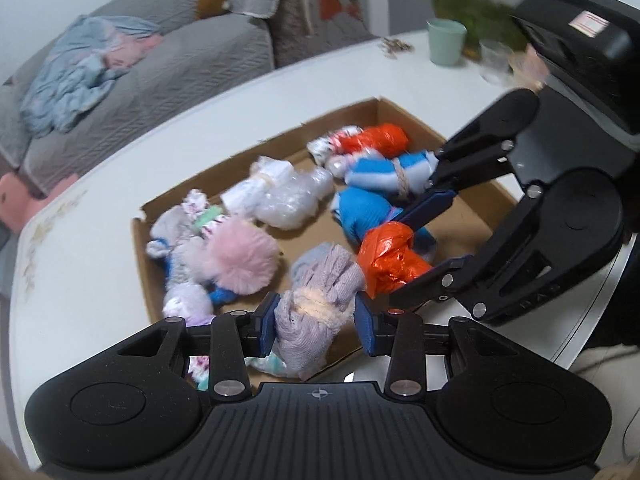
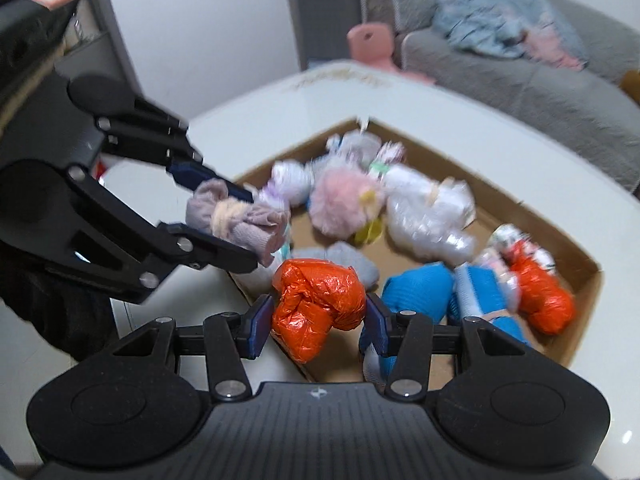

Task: Organize objects
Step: 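Carry both bundles into the tray and open both grippers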

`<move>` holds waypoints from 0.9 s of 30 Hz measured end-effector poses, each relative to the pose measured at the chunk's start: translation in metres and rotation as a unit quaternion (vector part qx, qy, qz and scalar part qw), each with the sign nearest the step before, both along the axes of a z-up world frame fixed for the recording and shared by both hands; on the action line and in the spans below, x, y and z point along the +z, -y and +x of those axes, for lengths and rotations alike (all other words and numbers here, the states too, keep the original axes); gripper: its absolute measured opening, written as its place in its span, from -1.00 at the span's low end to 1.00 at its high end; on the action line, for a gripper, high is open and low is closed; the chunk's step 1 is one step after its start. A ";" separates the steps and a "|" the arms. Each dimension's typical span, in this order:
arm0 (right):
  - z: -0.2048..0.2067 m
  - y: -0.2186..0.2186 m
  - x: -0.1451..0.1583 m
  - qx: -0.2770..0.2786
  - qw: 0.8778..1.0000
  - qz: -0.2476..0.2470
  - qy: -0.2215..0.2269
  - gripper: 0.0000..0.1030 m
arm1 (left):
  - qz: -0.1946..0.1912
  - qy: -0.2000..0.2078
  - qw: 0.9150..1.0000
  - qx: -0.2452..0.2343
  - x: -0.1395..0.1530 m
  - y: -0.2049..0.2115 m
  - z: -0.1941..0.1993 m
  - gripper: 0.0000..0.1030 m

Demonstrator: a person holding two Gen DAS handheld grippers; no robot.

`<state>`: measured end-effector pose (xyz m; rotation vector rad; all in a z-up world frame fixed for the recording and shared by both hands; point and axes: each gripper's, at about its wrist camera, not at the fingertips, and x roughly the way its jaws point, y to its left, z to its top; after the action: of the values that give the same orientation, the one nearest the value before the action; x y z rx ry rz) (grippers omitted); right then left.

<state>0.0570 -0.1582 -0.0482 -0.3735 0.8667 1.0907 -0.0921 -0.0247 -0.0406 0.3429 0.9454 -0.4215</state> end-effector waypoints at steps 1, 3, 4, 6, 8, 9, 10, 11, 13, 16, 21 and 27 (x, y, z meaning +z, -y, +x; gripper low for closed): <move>0.001 0.000 -0.004 0.006 1.000 -0.008 -0.002 -0.12 | -0.004 -0.003 1.000 -0.008 -0.003 0.001 0.003 -0.11; 0.005 0.002 -0.010 0.014 1.000 -0.012 -0.006 -0.12 | -0.019 -0.009 1.000 -0.023 -0.008 0.004 0.010 -0.11; 0.004 0.006 -0.009 0.014 1.000 -0.015 -0.002 -0.12 | -0.020 -0.012 0.999 -0.031 -0.011 0.007 0.013 -0.11; 0.005 0.013 -0.006 0.010 1.000 -0.028 0.010 -0.12 | -0.019 -0.016 0.999 -0.047 -0.018 0.013 0.019 -0.11; 0.004 0.019 -0.004 0.007 0.998 -0.047 0.028 -0.12 | -0.021 -0.022 0.998 -0.054 -0.026 0.018 0.025 -0.11; 0.005 0.021 -0.005 0.006 0.998 -0.056 0.033 -0.12 | -0.023 -0.023 0.998 -0.057 -0.029 0.021 0.028 -0.11; 0.005 0.024 -0.006 0.008 0.997 -0.062 0.035 -0.12 | -0.027 -0.027 0.998 -0.059 -0.032 0.023 0.031 -0.10; 0.003 0.026 -0.007 0.011 0.997 -0.072 0.041 -0.12 | -0.030 -0.030 0.997 -0.061 -0.036 0.026 0.033 -0.10; 0.000 0.025 -0.012 0.022 0.993 -0.097 0.056 -0.13 | -0.030 -0.033 0.996 -0.075 -0.043 0.033 0.035 -0.10; -0.002 0.025 -0.019 0.042 0.991 -0.115 0.059 -0.15 | -0.025 -0.037 0.994 -0.100 -0.054 0.040 0.037 -0.10; 0.006 0.026 -0.019 0.048 0.993 -0.101 0.042 -0.16 | -0.032 -0.047 0.993 -0.108 -0.067 0.036 0.043 -0.10; 0.009 0.026 -0.023 0.053 0.993 -0.096 0.037 -0.14 | -0.048 -0.045 0.993 -0.094 -0.073 0.028 0.043 -0.03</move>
<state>0.0661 -0.1839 -0.0713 -0.6222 0.8974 1.0871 -0.0488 -0.0525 -0.1137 0.3293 0.9811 -0.6580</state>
